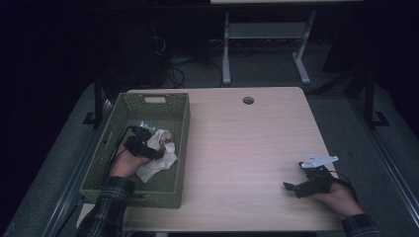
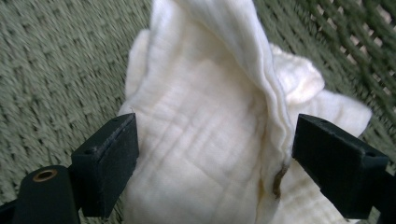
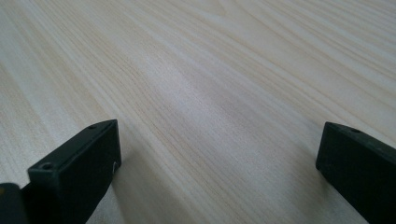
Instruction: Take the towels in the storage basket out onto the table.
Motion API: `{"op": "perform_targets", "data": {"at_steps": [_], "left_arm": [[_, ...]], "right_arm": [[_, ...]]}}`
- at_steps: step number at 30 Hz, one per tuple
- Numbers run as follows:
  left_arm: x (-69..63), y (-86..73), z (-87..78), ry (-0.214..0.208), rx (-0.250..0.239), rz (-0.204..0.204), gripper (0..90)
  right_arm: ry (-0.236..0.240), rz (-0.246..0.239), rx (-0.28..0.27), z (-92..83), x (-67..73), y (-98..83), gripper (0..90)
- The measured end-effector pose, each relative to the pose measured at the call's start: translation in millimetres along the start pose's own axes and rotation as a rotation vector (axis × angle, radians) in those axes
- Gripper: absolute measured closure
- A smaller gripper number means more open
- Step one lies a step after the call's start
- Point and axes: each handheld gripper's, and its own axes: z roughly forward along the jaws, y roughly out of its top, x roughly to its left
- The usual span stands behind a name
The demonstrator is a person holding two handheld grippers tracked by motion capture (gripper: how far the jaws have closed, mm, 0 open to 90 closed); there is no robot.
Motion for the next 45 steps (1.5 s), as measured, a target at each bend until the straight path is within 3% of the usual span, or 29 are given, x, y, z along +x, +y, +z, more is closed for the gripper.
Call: {"op": "perform_targets", "data": {"at_steps": [13, 17, 19, 20, 21, 24, 29, 31, 37, 41, 43, 45], "left_arm": [[-3.5, -1.3, 6.5, -0.014, 0.051, 0.017, 17.1], [-3.6, -1.1, 5.0, -0.009, 0.068, 0.03, 27.0], [-5.1, -0.8, 4.0, 0.01, 0.081, 0.038, 39.1], [-6.1, -0.6, 3.3, 0.017, 0.078, 0.04, 39.1], [-6.5, -0.2, 1.8, 0.025, 0.086, 0.046, 55.3], [-4.8, 0.7, -4.1, 0.019, 0.093, 0.033, 71.5], [-3.9, 0.8, -11.6, -0.022, 0.073, 0.007, 75.7], [-2.5, 1.2, -21.3, -0.05, 0.0, -0.022, 76.4], [1.2, 0.5, -35.9, -0.053, -0.077, -0.04, 76.7], [2.7, -0.1, -52.3, -0.071, -0.172, -0.067, 77.3], [2.8, -0.3, -55.0, -0.075, -0.187, -0.076, 77.6], [3.6, -0.7, -66.1, -0.085, -0.249, -0.09, 77.6]], "right_arm": [[0.0, -0.001, 0.001, 0.0, -0.1, -0.1, 0.0], [0.0, -0.001, 0.001, 0.0, 0.0, 0.0, 0.0], [0.0, -0.001, 0.0, 0.0, -0.1, 0.0, 0.0], [0.0, -0.001, 0.0, 0.0, -0.1, 0.0, 0.0], [0.0, 0.0, 0.0, 0.0, 0.0, 0.0, 0.0], [0.0, 0.0, 0.0, 0.0, 0.0, 0.0, 0.0], [0.0, 0.0, 0.0, 0.0, 0.0, 0.0, 0.0], [0.0, 0.001, 0.0, 0.0, 0.0, 0.0, 0.0], [0.0, 0.0, 0.0, 0.0, -0.1, 0.1, 0.0], [0.001, 0.001, 0.0, 0.0, 0.0, 0.1, 0.0], [0.0, 0.001, 0.0, 0.0, 0.0, 0.0, 0.0], [0.0, 0.001, 0.0, 0.0, -0.1, 0.1, 0.0]]}}
